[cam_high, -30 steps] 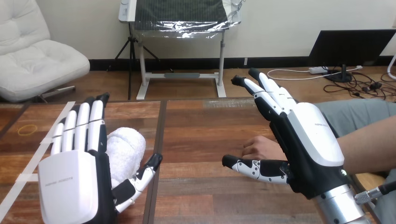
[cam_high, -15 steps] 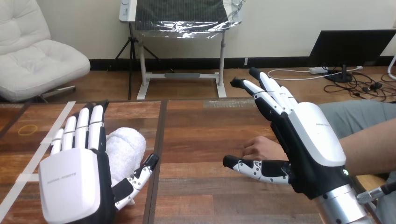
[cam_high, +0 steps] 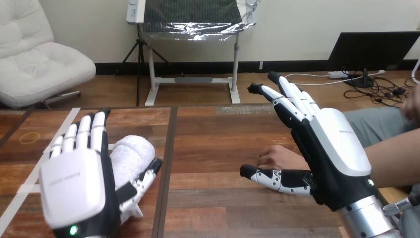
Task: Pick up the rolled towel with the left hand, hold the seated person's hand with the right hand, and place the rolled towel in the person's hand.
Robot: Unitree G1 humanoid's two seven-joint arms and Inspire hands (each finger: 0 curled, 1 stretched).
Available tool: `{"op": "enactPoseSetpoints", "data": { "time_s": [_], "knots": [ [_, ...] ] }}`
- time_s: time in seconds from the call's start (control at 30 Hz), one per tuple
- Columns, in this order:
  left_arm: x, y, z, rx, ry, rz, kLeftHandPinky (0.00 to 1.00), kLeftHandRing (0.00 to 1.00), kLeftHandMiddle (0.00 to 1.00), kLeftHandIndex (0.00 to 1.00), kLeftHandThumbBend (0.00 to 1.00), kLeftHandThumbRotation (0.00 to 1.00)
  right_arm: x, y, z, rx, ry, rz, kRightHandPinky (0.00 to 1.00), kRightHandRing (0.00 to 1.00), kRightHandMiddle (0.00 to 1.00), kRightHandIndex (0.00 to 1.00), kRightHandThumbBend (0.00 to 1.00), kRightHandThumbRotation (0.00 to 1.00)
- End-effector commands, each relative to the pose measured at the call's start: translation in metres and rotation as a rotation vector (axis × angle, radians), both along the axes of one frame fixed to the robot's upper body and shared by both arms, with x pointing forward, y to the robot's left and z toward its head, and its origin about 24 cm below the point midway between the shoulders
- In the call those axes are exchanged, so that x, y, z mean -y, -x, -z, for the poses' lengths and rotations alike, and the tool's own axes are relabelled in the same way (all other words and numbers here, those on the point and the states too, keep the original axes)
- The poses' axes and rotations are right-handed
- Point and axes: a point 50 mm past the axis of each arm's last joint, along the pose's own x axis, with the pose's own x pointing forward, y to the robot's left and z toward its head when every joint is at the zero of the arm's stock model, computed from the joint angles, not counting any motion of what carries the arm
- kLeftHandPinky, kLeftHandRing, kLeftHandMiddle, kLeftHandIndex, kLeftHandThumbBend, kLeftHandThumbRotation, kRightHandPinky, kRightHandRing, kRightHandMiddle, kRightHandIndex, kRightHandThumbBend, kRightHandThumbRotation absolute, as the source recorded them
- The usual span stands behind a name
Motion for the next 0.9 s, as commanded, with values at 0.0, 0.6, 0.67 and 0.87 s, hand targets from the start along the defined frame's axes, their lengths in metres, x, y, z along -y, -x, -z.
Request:
{"op": "enactPoseSetpoints", "data": {
  "time_s": [0.0, 0.6, 0.67, 0.87],
  "knots": [
    [0.000, -0.020, -0.008, 0.032, -0.027, 0.015, 0.83, 0.86, 0.87, 0.85, 0.77, 0.62, 0.003, -0.004, -0.008, 0.049, 0.012, 0.009, 1.00, 1.00, 1.00, 0.90, 0.68, 0.15],
    [-0.006, -0.057, 0.016, -0.107, 0.004, 0.000, 0.82, 0.83, 0.86, 0.85, 0.77, 0.61, 0.006, -0.006, -0.005, 0.027, 0.018, 0.016, 1.00, 1.00, 1.00, 0.89, 0.68, 0.13],
    [-0.006, -0.060, 0.018, -0.117, 0.003, -0.004, 0.82, 0.84, 0.86, 0.85, 0.77, 0.62, 0.006, -0.006, -0.005, 0.027, 0.020, 0.017, 1.00, 1.00, 1.00, 0.89, 0.68, 0.13],
    [-0.007, -0.073, 0.024, -0.155, 0.000, -0.019, 0.81, 0.84, 0.87, 0.86, 0.78, 0.65, 0.006, -0.006, -0.005, 0.026, 0.023, 0.015, 1.00, 1.00, 1.00, 0.89, 0.68, 0.12]
  ]
}}
